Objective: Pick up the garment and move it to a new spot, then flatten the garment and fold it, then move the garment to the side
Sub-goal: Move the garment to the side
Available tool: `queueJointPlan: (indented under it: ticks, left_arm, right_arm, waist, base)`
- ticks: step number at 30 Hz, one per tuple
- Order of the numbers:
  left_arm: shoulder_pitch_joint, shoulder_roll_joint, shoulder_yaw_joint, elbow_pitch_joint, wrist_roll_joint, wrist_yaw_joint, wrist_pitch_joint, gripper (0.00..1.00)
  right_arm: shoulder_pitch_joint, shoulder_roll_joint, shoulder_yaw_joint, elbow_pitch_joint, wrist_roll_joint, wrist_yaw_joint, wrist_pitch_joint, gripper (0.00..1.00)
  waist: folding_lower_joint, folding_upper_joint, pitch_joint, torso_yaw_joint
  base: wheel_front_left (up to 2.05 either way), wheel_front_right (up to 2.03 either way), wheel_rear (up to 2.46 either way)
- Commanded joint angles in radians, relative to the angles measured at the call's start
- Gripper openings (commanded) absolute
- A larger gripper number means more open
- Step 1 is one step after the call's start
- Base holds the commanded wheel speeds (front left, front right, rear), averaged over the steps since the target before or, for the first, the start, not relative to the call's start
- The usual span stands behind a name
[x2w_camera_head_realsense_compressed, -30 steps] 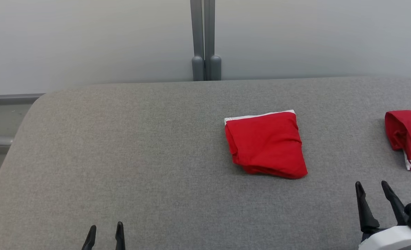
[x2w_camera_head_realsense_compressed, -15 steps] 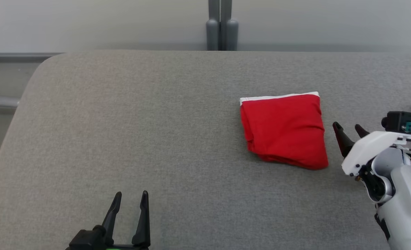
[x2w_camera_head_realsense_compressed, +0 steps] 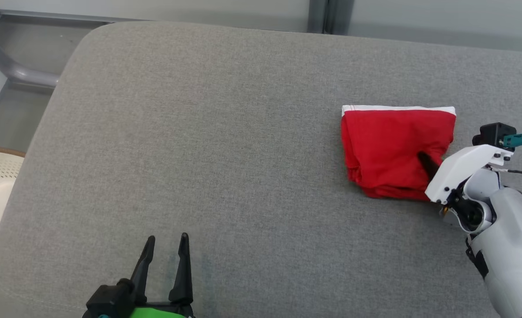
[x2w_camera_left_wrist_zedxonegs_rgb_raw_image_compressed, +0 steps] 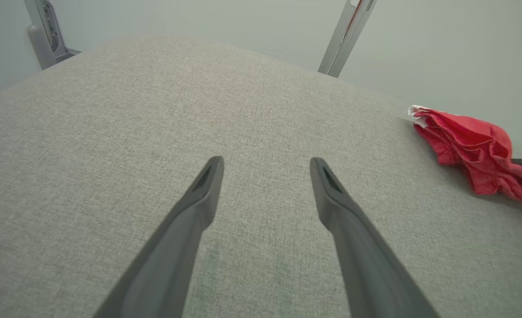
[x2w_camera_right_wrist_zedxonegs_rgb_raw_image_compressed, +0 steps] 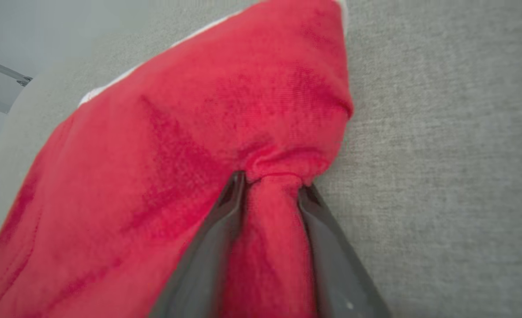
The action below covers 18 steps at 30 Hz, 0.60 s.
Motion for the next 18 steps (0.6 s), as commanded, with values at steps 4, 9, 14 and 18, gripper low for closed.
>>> queueJointPlan:
  ticks: [4,9,14,18]
  left_arm:
    - [-0.019,0.003,0.031,-0.006,-0.046,0.014,0.0,1.0]
    - [-0.079,0.003,0.052,0.002,-0.043,-0.005,0.0,1.0]
    - [-0.155,0.003,0.073,0.015,-0.067,-0.017,0.0,1.0]
    - [-0.166,0.003,0.091,0.027,-0.054,-0.022,0.0,1.0]
  right_arm:
    - [0.004,-0.132,0.032,-0.098,0.028,-0.001,0.018,0.0]
    - [-0.023,-0.344,-0.001,-0.23,0.058,0.0,0.122,0.0]
    - [-0.046,-0.5,-0.098,-0.244,0.077,0.0,0.242,0.0]
    - [-0.056,-0.559,-0.156,-0.213,0.059,0.0,0.292,0.0]
  waist:
    - [0.0,0.0,0.029,-0.113]
    - [0.0,0.0,0.099,-0.19]
    - [0.0,0.0,0.169,-0.2]
    - [0.0,0.0,0.197,-0.198]
  base:
    - [0.0,0.0,0.0]
    - [0.0,0.0,0.0]
    - [0.0,0.0,0.0]
    - [0.0,0.0,0.0]
